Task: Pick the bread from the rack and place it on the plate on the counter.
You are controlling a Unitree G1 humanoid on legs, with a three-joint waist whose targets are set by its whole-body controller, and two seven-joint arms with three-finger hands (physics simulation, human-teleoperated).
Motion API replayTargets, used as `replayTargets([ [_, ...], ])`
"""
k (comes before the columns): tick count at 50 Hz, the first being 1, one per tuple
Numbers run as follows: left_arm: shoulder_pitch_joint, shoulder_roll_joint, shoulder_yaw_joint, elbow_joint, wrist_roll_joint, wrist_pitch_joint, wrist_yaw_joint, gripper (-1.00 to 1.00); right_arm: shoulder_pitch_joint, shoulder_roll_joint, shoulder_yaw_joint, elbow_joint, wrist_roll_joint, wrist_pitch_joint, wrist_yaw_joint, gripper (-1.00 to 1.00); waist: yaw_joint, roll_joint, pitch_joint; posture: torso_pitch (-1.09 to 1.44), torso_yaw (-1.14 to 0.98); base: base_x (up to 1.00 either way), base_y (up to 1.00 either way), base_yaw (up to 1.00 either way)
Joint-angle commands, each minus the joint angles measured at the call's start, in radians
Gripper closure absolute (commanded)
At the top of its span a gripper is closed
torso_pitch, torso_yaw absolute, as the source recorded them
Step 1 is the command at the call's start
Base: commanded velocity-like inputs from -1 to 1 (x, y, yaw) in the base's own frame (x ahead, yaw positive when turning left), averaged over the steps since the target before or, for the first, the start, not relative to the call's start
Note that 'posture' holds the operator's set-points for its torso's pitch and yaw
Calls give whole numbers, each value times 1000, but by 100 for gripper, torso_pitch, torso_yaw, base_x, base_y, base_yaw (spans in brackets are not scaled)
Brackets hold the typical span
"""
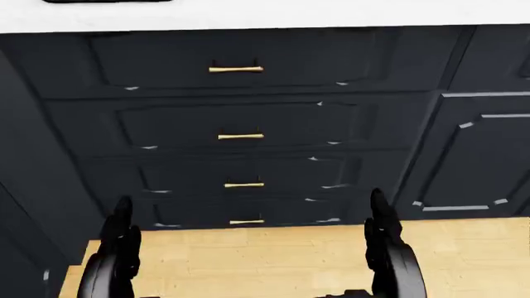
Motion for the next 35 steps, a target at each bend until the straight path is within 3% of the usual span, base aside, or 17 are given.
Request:
replayTargets([
  [1,-94,15,5,-107,-10,17,-10,-100,-69,-14,-6,-237,10,57,-4,-100,-2,-8,-1,0,0,0,0,0],
  [3,-125,23,13,-134,-2,59,-2,-100,-99,-17,-4,-311,4,130,-4,-100,7,-2,-68,0,0,0,0,0],
  [4,-131,25,16,-144,1,74,1,-100,-107,-17,-5,-328,3,144,-4,-100,7,-6,-37,0,0,0,0,0],
  [5,-146,28,24,-172,-9,107,-4,-100,-127,-19,-5,-364,3,180,-2,-100,7,-5,-25,0,0,0,0,0],
  [7,-178,47,35,-226,2,176,-12,-100,-182,-22,-11,-438,12,259,-6,-100,6,-6,-70,0,0,0,0,0],
  [8,-184,52,35,-240,7,189,-19,-100,-197,-26,-12,-457,11,281,-7,-100,6,-6,-77,0,0,0,0,0],
  [12,-270,81,58,-349,23,332,-31,-100,-331,-50,-33,-564,25,433,-16,-100,7,-4,-88,0,0,0,0,0],
  [15,-404,125,84,-399,22,460,-50,-100,-474,-79,-55,-591,39,534,-39,-100,8,-1,-90,0,0,0,0,0],
  [22,-616,200,116,-376,14,569,-60,-100,-662,-123,-61,-564,67,595,-54,-100,9,2,-85,0,0,0,0,0],
  [23,-640,211,111,-367,18,574,-62,-100,-693,-128,-66,-566,74,614,-61,-100,7,8,-107,0,0,7,0,0],
  [26,-685,228,110,-370,19,603,-67,-100,-749,-140,-73,-572,97,643,-74,-100,7,13,-80,0,0,16,0,0],
  [29,-713,243,113,-402,20,641,-73,-100,-787,-155,-81,-595,120,670,-91,-100,6,4,-47,0,0,30,0,0],
  [32,-753,255,121,-399,22,655,-69,-100,-791,-164,-82,-613,136,682,-103,-100,6,-20,-39,0,0,32,0,0],
  [34,-765,261,126,-404,22,661,-64,-100,-805,-174,-94,-619,150,691,-111,-100,5,-8,-47,0,0,32,0,0],
  [35,-773,266,126,-410,21,667,-63,-100,-810,-180,-97,-618,156,694,-114,-100,5,-15,-46,0,0,32,0,0],
])
